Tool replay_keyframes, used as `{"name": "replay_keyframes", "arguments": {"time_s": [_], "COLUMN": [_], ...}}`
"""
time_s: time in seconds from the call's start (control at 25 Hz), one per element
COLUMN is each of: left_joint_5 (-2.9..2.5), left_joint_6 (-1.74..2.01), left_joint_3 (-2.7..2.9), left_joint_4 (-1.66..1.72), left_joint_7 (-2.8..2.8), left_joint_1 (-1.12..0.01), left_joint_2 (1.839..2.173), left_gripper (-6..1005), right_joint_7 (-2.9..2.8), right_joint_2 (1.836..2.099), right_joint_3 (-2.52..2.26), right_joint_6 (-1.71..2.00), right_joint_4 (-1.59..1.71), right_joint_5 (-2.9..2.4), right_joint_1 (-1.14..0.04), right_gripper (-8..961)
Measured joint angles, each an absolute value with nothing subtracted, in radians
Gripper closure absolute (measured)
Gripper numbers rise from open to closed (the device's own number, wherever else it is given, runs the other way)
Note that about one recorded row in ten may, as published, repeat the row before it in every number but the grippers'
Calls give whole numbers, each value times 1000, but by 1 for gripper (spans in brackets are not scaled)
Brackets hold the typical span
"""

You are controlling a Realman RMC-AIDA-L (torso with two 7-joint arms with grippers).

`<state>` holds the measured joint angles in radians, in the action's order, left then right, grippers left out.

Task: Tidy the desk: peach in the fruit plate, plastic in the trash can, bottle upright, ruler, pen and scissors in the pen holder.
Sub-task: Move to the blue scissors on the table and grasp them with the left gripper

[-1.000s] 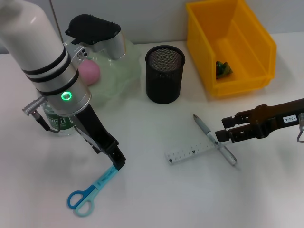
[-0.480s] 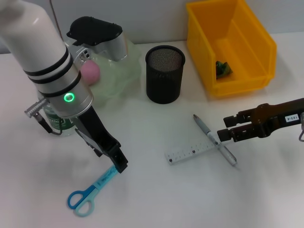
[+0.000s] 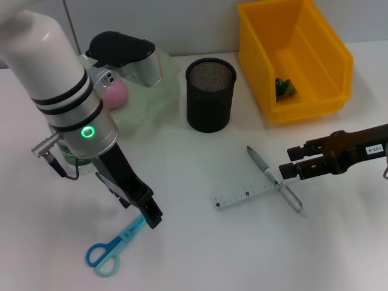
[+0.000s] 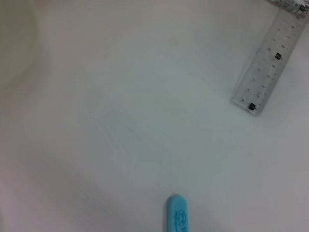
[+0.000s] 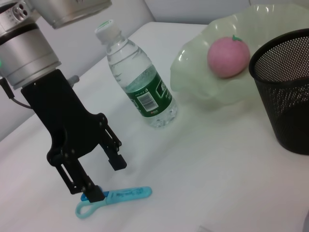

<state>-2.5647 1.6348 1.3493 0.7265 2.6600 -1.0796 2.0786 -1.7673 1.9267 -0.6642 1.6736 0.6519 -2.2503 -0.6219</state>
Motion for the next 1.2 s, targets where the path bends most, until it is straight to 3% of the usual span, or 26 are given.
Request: {"name": "replay_keyframes", "arguments": {"time_s": [1.2], "left_joint_5": [-2534], "left_joint_6": [1620], "left_joint_3": [1358], "left_joint_4": [669], "left_joint_7": [2608], "left_joint_1": [-1073], "left_joint_2": [2078], "left_gripper": [267], "right_joint_7": [-1771], "right_joint_2": [1927], "right_joint_3": [-664], "right_joint_6": [1674], "right_joint_4": [651], "right_joint_5": [-2256], "right_joint_1": [-626], "right_gripper": [228]}}
